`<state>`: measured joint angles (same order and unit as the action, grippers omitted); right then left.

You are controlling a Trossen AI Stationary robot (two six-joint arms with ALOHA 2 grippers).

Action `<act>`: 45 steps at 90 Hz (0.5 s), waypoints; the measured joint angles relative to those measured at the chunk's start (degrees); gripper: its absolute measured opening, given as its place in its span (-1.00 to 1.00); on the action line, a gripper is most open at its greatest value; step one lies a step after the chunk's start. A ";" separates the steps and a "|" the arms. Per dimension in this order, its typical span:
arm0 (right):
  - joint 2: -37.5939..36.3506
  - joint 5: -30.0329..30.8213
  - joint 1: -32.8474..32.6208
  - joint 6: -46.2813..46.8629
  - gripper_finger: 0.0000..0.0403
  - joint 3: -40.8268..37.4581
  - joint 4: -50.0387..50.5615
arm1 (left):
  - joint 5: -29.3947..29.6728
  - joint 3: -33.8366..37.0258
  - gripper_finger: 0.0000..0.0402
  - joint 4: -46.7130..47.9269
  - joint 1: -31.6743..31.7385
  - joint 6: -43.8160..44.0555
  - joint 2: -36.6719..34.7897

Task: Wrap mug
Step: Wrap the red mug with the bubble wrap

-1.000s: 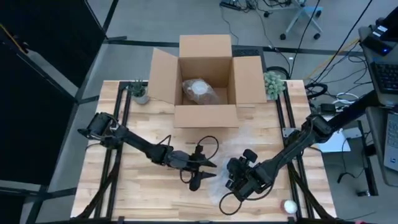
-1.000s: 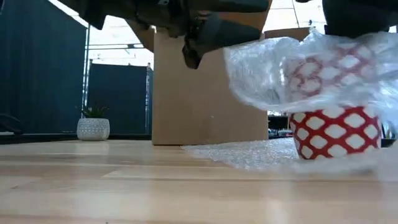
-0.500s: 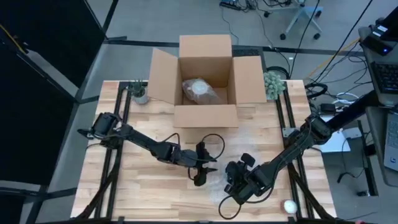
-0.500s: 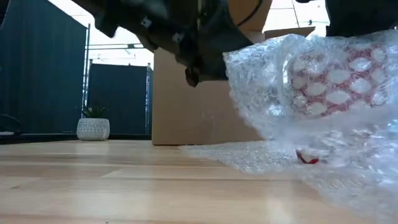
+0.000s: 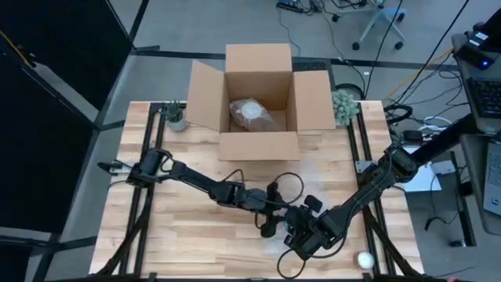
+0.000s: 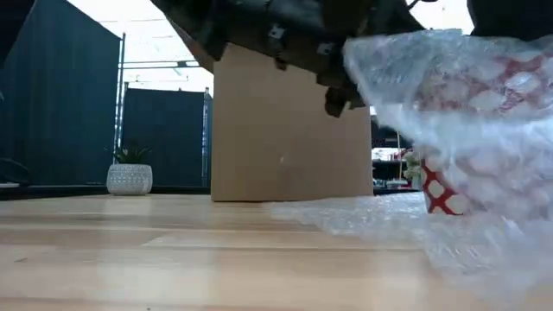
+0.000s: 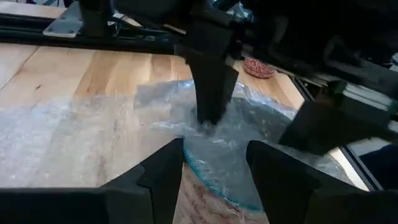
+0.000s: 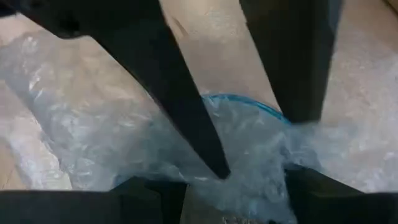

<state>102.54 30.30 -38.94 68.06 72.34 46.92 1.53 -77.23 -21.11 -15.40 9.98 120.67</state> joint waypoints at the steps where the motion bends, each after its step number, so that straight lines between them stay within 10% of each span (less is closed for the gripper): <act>1: 0.00 0.00 0.00 -0.01 -0.23 0.00 -0.07 | -0.01 -0.07 -0.15 0.33 0.00 0.00 0.01; 45: -5.65 -9.95 -0.56 -1.87 -0.23 3.58 6.78 | -0.73 -0.26 -0.15 3.73 -0.37 0.20 1.02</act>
<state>96.89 20.36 -39.51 66.19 75.91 53.70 0.80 -77.49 -17.37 -15.77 10.17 121.69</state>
